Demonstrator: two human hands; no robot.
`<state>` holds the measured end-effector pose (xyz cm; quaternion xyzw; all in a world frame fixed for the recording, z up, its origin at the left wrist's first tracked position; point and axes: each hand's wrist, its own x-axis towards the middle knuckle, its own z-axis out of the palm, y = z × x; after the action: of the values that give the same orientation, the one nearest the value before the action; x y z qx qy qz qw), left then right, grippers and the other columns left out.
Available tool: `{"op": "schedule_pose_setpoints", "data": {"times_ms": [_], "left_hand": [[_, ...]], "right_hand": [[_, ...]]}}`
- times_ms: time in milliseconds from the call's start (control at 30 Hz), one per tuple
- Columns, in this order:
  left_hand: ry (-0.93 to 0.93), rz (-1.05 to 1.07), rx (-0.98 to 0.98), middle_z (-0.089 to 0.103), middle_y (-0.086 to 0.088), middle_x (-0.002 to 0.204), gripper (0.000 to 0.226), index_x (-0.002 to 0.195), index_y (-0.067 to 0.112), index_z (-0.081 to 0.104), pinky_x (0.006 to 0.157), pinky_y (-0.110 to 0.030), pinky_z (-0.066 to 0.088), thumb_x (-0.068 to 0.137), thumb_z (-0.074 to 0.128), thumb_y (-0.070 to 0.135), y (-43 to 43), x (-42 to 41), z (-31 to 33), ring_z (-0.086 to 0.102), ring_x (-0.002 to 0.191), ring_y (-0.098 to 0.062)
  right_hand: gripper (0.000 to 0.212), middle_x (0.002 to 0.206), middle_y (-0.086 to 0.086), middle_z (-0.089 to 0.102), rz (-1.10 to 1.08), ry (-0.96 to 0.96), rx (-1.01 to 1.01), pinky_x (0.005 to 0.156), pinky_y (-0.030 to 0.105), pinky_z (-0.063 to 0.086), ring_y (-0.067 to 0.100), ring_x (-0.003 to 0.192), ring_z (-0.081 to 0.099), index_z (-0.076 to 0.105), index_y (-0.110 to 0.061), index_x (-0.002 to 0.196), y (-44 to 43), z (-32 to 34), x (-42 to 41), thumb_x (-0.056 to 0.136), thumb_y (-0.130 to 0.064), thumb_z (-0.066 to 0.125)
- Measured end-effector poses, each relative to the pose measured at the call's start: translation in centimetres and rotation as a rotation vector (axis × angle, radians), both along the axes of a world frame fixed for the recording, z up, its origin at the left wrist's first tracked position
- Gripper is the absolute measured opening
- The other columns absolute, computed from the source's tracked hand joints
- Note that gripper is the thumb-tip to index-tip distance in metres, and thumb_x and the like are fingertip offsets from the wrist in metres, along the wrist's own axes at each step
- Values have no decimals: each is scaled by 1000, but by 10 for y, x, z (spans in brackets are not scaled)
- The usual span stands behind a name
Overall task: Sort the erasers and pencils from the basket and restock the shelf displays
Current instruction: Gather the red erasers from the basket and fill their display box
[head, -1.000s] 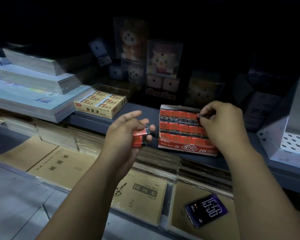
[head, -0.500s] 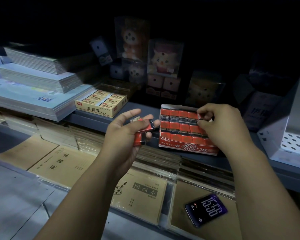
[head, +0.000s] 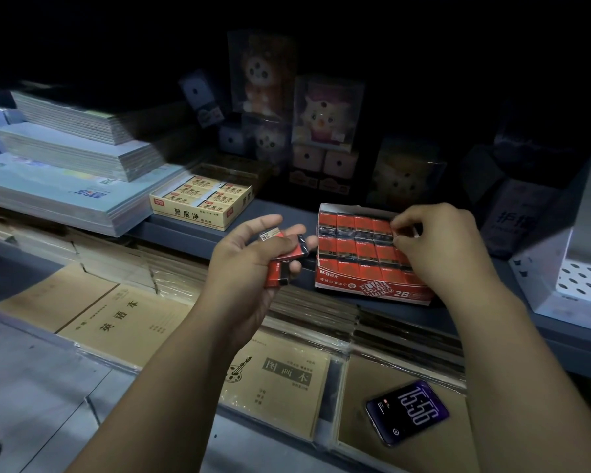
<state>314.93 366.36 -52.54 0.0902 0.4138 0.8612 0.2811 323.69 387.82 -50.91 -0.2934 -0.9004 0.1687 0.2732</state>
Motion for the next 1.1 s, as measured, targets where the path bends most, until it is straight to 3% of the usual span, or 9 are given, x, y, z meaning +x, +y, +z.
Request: {"op": "schedule_pose_setpoints", "data": {"times_ms": [200,300,400,500,600,733,867,1000,1100], "left_hand": [[-32,-27,6,73,-24,114,54,130,8,56,58,-17,55,79,74,7,1,-2,-3,66,115,-32],[-34,-22,-23,72,-24,117,51,125,5,62,61,-16,56,76,75,13,0,-3,-6,60,126,-40],[1,-11,-57,73,-23,114,46,117,5,69,59,-16,55,73,77,14,-1,-3,-4,69,108,-33],[25,-5,-91,76,-19,105,45,113,5,72,53,-17,53,70,79,14,0,0,-1,68,78,-19],[34,-3,-100,76,-17,101,46,114,5,72,51,-17,52,69,80,14,1,0,0,68,77,-17],[56,-13,-98,77,-17,104,47,116,5,69,53,-17,52,71,78,15,0,0,0,67,85,-20],[50,-24,-98,76,-20,107,40,111,2,73,52,-15,51,75,78,18,-1,1,1,67,83,-18],[-31,5,-98,76,-20,98,24,112,-3,70,52,-17,52,95,67,13,-1,-1,0,72,78,-17],[-82,25,-66,73,-19,93,27,116,-4,67,52,-19,51,97,49,3,-2,-5,-1,70,79,-20]], "right_hand": [[12,121,4,64,-2,24,-60,80,32,55,17,100,59,78,-22,103,5,-3,-3,93,-19,72],[14,121,3,62,5,-58,5,86,42,57,24,110,59,77,-23,106,5,-3,-2,95,-20,68],[14,106,-3,60,79,19,166,88,43,54,23,106,57,77,-26,100,-7,1,-2,94,-21,66],[9,96,-14,65,329,182,-81,84,18,49,5,94,61,78,-31,95,-37,13,-6,91,-26,72],[7,96,-16,74,496,197,-295,86,26,52,1,93,68,79,-35,94,-60,18,-9,87,-34,76],[11,93,-1,76,584,176,-442,84,28,56,18,93,70,79,-24,98,-69,16,-10,88,-19,77],[12,85,10,74,577,232,-591,73,34,61,31,80,72,78,-14,98,-72,17,-11,89,-8,75],[16,80,14,75,461,317,-743,69,32,60,24,72,75,73,-12,99,-68,19,-13,97,-1,61],[27,74,1,73,337,285,-556,65,26,55,8,65,68,76,-27,92,-58,16,-12,96,-6,58]]}}
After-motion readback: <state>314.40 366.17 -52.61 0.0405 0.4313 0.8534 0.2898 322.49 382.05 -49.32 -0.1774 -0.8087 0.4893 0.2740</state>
